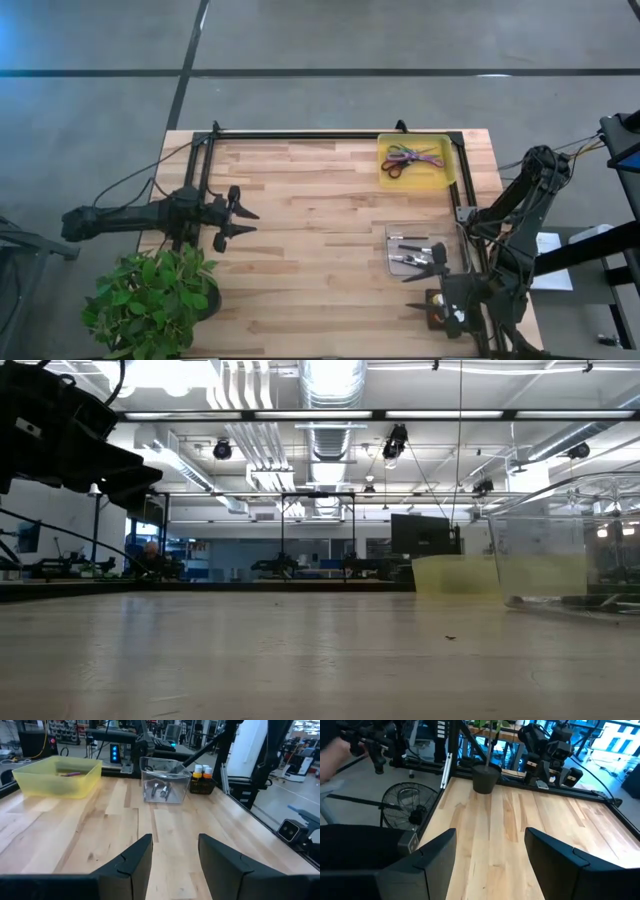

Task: Pick & Place Paint Supplies
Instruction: Return to Home Position

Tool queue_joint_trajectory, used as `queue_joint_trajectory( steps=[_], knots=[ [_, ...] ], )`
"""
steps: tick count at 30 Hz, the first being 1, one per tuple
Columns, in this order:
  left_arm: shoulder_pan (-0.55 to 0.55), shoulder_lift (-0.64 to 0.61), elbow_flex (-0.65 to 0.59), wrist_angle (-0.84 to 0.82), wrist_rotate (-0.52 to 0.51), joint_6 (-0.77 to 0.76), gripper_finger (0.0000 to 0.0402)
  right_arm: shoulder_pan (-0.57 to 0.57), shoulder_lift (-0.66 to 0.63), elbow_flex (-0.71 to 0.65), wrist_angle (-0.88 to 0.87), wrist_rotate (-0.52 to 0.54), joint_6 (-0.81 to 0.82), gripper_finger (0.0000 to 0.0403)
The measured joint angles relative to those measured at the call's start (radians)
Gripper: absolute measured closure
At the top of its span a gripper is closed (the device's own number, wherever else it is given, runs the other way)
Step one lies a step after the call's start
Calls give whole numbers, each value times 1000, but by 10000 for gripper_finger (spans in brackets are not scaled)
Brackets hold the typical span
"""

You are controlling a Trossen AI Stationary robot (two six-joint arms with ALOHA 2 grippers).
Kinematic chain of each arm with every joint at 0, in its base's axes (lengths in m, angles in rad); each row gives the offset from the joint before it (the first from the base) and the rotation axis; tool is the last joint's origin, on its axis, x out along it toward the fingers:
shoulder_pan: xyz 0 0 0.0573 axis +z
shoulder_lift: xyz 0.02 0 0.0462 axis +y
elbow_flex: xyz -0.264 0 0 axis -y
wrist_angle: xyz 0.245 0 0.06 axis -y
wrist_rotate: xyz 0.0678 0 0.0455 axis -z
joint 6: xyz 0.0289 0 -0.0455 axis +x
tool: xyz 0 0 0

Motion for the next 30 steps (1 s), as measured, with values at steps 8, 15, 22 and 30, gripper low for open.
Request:
queue_joint_trajectory(
  steps=[8, 15, 22, 30],
  knots=[
    [0, 0, 0, 0, 0, -1, 237, -129, 7, -25, 116, -196, -108, 169],
    [0, 1, 0, 0, 0, -1, 237, -385, 90, -37, 298, -610, -343, 169],
    [0, 1, -1, 0, -1, -1, 237, -667, 156, -61, 448, -1140, -437, 169],
    [0, 12, -1, 4, -3, -1, 237, -789, 19, -258, 558, -1229, -509, 169]
  ],
)
